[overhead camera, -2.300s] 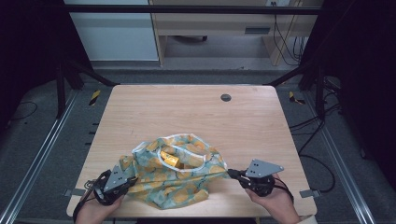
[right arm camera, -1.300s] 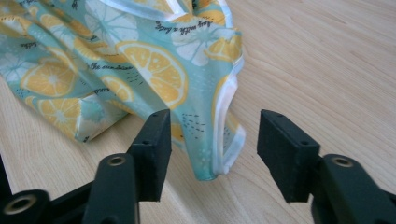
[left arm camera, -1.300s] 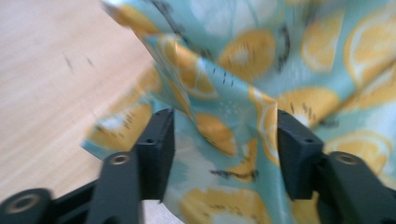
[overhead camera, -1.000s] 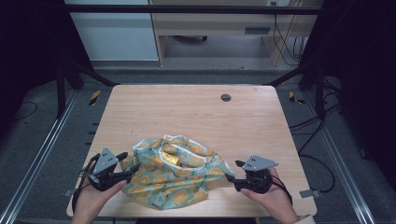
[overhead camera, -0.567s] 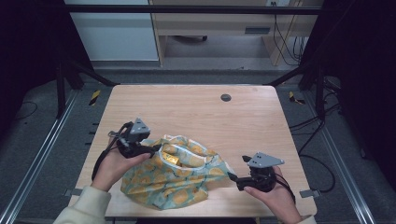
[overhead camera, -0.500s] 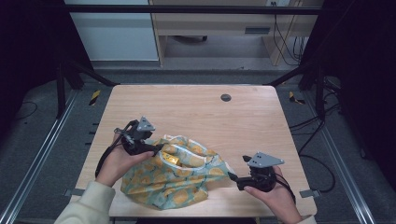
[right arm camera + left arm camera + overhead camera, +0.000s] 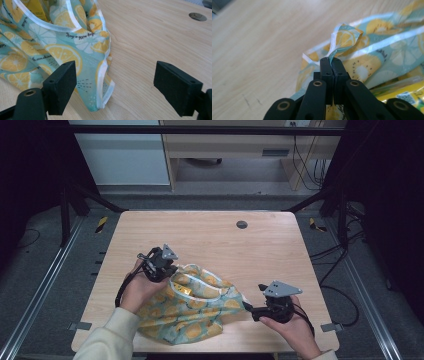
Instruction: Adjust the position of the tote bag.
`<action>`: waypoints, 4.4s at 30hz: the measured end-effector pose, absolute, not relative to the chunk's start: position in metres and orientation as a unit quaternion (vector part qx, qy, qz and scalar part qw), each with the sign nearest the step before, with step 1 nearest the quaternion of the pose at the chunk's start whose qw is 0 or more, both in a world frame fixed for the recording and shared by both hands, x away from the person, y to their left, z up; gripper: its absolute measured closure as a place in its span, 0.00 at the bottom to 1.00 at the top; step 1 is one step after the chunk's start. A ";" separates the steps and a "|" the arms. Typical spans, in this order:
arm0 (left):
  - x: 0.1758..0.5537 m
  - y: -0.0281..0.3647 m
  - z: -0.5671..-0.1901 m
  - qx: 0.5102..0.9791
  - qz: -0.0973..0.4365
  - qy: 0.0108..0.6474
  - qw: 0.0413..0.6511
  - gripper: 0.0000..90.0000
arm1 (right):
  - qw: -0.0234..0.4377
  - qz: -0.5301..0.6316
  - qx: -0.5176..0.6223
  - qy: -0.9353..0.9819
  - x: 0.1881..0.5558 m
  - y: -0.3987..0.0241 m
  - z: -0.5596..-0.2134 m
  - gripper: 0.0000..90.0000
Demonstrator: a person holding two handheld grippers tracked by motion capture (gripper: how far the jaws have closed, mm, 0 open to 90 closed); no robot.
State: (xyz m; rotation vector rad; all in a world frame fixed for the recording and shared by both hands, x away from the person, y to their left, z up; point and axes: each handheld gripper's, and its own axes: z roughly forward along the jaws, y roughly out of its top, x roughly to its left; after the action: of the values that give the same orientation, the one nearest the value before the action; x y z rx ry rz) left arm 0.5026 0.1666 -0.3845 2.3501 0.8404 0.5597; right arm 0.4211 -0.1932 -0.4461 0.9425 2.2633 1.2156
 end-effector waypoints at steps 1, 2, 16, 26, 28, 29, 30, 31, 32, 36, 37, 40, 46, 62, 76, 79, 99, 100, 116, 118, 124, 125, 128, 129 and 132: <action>0.499 0.168 -0.381 0.879 0.215 0.308 0.295 1.00 | 0.201 0.438 0.339 0.808 0.420 -0.193 -0.445 0.21; 0.493 0.169 -0.377 0.875 0.225 0.302 0.304 1.00 | 0.200 0.439 0.341 0.807 0.420 -0.194 -0.445 0.21; 0.425 0.198 -0.361 0.846 0.224 0.264 0.405 1.00 | 0.209 0.453 0.327 0.802 0.436 -0.171 -0.423 0.38; 0.430 0.208 -0.363 0.843 0.224 0.268 0.410 1.00 | 0.174 0.426 0.319 0.828 0.466 -0.135 -0.424 0.47; 0.430 0.208 -0.363 0.842 0.223 0.269 0.411 1.00 | 0.177 0.414 0.322 0.833 0.474 -0.133 -0.425 0.52; 0.431 0.207 -0.364 0.840 0.222 0.270 0.414 1.00 | 0.176 0.408 0.324 0.835 0.477 -0.132 -0.425 0.53; 0.432 0.207 -0.364 0.842 0.222 0.268 0.411 1.00 | 0.174 0.403 0.326 0.837 0.481 -0.131 -0.426 0.55; 0.433 0.207 -0.364 0.844 0.221 0.268 0.409 1.00 | 0.170 0.401 0.326 0.839 0.485 -0.130 -0.427 0.55; 0.433 0.206 -0.365 0.842 0.218 0.271 0.412 1.00 | 0.167 0.399 0.328 0.840 0.488 -0.128 -0.428 0.55; 0.435 0.205 -0.365 0.846 0.218 0.269 0.405 1.00 | 0.145 0.378 0.323 0.855 0.497 -0.122 -0.435 0.57; 0.435 0.205 -0.365 0.845 0.218 0.270 0.408 1.00 | 0.139 0.378 0.323 0.857 0.497 -0.121 -0.437 0.58; 0.435 0.207 -0.362 0.843 0.220 0.269 0.409 1.00 | 0.117 0.371 0.323 0.863 0.498 -0.121 -0.443 0.71; 0.427 0.214 -0.358 0.840 0.226 0.268 0.415 1.00 | 0.140 0.401 0.322 0.846 0.489 -0.133 -0.431 1.00; 0.383 0.249 -0.407 0.823 0.196 0.283 0.453 1.00 | 0.171 0.490 0.261 0.814 0.407 -0.166 -0.415 1.00; 0.377 0.243 -0.436 0.857 0.164 0.265 0.412 1.00 | 0.144 0.439 0.237 0.855 0.396 -0.162 -0.442 1.00; 0.379 0.236 -0.448 0.872 0.154 0.262 0.383 1.00 | 0.134 0.425 0.242 0.862 0.400 -0.162 -0.450 1.00; 0.386 0.218 -0.472 0.904 0.136 0.256 0.315 1.00 | 0.116 0.359 0.265 0.888 0.412 -0.161 -0.474 1.00; 0.387 0.218 -0.472 0.905 0.133 0.256 0.313 1.00 | 0.114 0.358 0.265 0.888 0.412 -0.161 -0.475 1.00; 0.389 0.215 -0.474 0.908 0.134 0.252 0.306 1.00 | 0.137 0.401 0.279 0.862 0.411 -0.180 -0.452 0.31; 0.388 0.214 -0.475 0.908 0.134 0.253 0.306 1.00 | 0.144 0.405 0.283 0.857 0.413 -0.183 -0.443 0.24; 0.387 0.215 -0.475 0.909 0.137 0.251 0.304 1.00 | 0.142 0.418 0.260 0.859 0.417 -0.183 -0.419 0.16; 0.387 0.215 -0.475 0.910 0.139 0.247 0.301 1.00 | 0.144 0.419 0.256 0.859 0.419 -0.182 -0.415 0.17; 0.387 0.217 -0.475 0.910 0.141 0.248 0.301 1.00 | 0.138 0.424 0.252 0.859 0.420 -0.181 -0.403 0.17; 0.387 0.217 -0.475 0.909 0.141 0.249 0.303 1.00 | 0.134 0.422 0.250 0.861 0.420 -0.181 -0.400 0.17; 0.387 0.217 -0.475 0.909 0.142 0.250 0.302 1.00 | 0.136 0.425 0.244 0.861 0.422 -0.179 -0.392 0.19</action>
State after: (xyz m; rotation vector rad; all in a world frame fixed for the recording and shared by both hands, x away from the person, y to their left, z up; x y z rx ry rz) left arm 0.3871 0.2174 -0.4748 2.4101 0.6636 0.3757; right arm 0.4222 -0.1788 -0.3917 0.7071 2.4925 1.2310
